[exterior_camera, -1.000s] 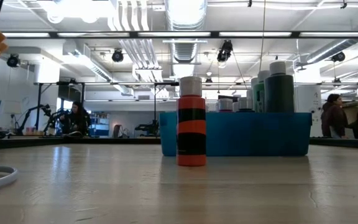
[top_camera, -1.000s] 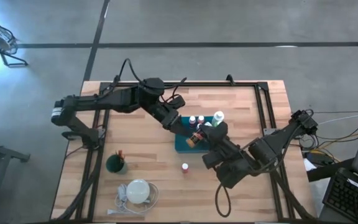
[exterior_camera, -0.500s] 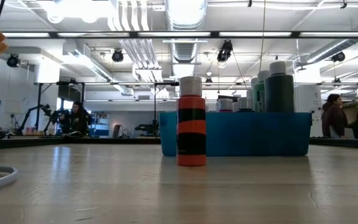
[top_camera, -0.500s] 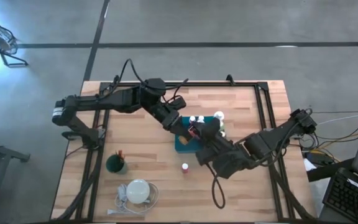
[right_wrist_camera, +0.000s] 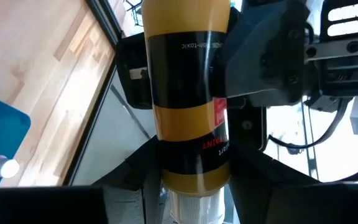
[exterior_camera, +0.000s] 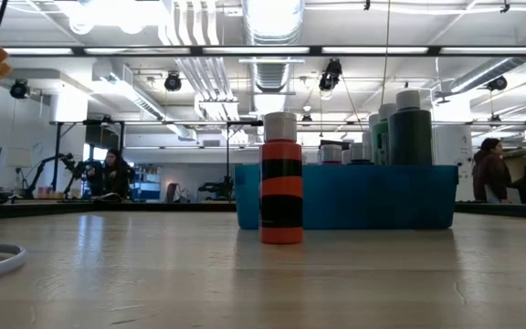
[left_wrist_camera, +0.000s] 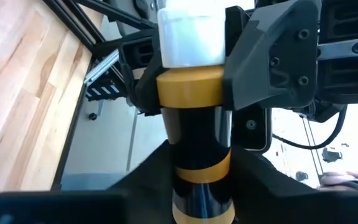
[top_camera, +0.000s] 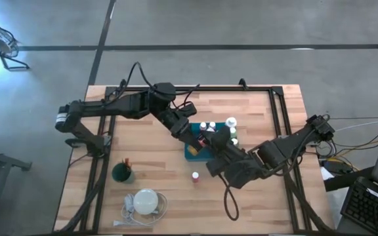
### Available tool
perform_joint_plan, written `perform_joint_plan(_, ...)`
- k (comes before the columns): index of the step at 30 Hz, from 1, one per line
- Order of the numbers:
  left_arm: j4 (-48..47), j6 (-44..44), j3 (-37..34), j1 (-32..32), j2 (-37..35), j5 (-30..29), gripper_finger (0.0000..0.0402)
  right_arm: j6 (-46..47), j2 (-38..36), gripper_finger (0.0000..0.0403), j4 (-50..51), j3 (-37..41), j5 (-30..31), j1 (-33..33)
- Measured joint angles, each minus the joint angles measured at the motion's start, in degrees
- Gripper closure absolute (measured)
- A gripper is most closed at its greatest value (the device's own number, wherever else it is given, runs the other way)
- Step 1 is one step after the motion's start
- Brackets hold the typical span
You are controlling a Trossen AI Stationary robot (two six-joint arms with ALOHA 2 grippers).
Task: Pick & Place Paint Supplies
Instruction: Put the yellow paint bottle into the blue bin
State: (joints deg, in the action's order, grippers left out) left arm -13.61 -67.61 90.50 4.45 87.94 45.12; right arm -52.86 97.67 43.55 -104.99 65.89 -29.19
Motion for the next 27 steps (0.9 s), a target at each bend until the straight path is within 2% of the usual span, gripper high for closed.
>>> perform_joint_plan(2, 0.1, 0.0, 0.0, 0.0, 0.0, 0.4, 0.0298, -0.4, 0.0, 0.0267, -0.1, 0.0, -0.2, 0.1)
perform_joint_plan(11, 0.5, 1.5, -0.8, 0.1, 0.0, 1.5, 0.0298, -0.5, 0.0, 0.0267, -0.5, 0.0, -0.5, 0.4)
perform_joint_plan(14, 0.5, 3.8, -0.7, 0.5, 0.0, 2.0, 0.0298, 2.3, 0.0, 0.0236, -0.5, -0.4, 0.7, 0.4)
perform_joint_plan(18, 0.7, 9.7, -0.3, 1.1, -0.7, 1.8, 0.0298, 14.2, -1.6, 0.0162, -0.7, -0.7, 5.5, 0.4)
perform_joint_plan(22, 0.5, 16.4, -0.2, 1.2, -1.8, 1.6, 0.0298, 29.3, -5.2, 0.0119, 0.5, -1.8, 6.9, -0.9)
perform_joint_plan(24, -1.0, 19.1, -0.5, 1.2, -2.7, 0.7, 0.0298, 38.9, -7.4, 0.0110, 2.0, -2.9, 4.8, -1.8)
perform_joint_plan(27, -5.7, 24.3, -0.6, 1.3, -3.4, -3.7, 0.0298, 56.6, -11.6, 0.0108, 8.6, -5.3, -5.3, -2.3)
